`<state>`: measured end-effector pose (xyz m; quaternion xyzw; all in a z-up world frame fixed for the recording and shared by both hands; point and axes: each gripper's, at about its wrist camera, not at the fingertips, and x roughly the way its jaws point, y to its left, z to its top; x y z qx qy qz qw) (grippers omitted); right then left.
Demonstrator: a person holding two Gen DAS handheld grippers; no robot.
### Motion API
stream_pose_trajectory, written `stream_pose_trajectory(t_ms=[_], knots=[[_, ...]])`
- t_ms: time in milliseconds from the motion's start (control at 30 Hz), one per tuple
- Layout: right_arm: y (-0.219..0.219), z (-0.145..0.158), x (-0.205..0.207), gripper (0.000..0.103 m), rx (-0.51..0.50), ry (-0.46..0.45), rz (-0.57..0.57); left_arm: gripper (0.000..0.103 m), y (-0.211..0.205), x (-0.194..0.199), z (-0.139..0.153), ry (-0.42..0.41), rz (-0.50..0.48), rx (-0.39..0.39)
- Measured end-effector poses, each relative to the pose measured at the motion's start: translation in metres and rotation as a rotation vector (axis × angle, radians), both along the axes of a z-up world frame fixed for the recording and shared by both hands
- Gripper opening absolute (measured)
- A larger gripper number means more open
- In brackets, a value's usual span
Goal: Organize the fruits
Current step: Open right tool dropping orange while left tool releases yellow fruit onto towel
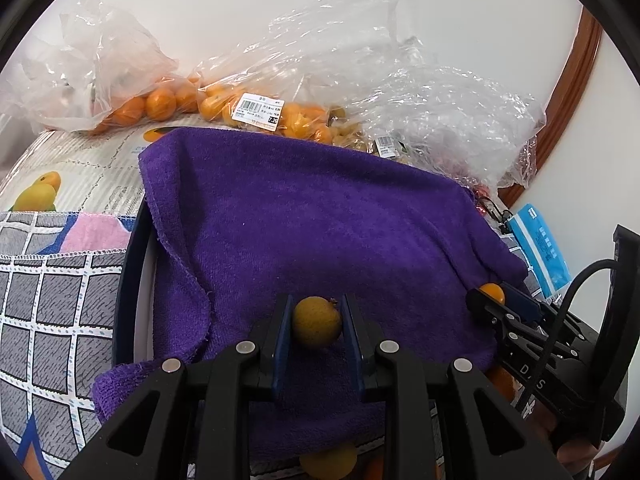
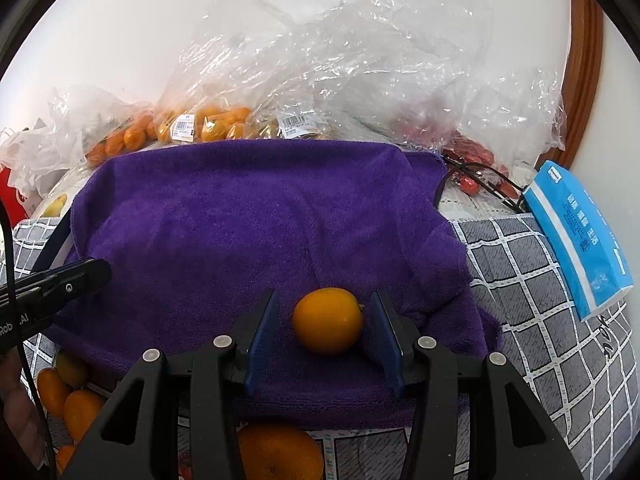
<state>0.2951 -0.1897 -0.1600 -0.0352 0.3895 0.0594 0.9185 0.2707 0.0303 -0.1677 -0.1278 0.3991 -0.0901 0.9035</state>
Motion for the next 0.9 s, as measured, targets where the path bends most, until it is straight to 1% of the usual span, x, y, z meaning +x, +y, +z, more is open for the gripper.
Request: stream_pose_trajectory(t_ms=[267,333,367,500,567,800,900], knots=[[-0.002,0.002,-0.002,0.049,0.012,-0.01,-0.005,0.024,-0.002,0.001,-0.001,0.0,-0.006,0.01],[-0.002,0.002,-0.003,0.049,0.013,-0.014,-0.008,0.025,-0.002,0.001,-0.001,0.001,-0.008,0.008],[-0.003,0.003,-0.004,0.049,0.013,-0.018,-0.01,0.027,-0.001,0.0,0.0,-0.002,-0.01,0.004],[-0.004,0.009,-0.009,0.05,0.021,-0.046,-0.014,0.037,0.0,-0.006,0.007,-0.048,-0.011,-0.004],[-0.005,0.012,-0.012,0.053,0.027,-0.064,-0.016,0.038,0.001,-0.008,0.009,-0.062,-0.012,-0.01],[-0.009,0.022,-0.018,0.054,0.035,-0.114,-0.034,0.04,0.002,-0.012,0.014,-0.094,0.004,-0.011],[-0.008,0.023,-0.019,0.054,0.026,-0.114,-0.034,0.04,0.003,-0.014,0.017,-0.107,0.011,-0.007]])
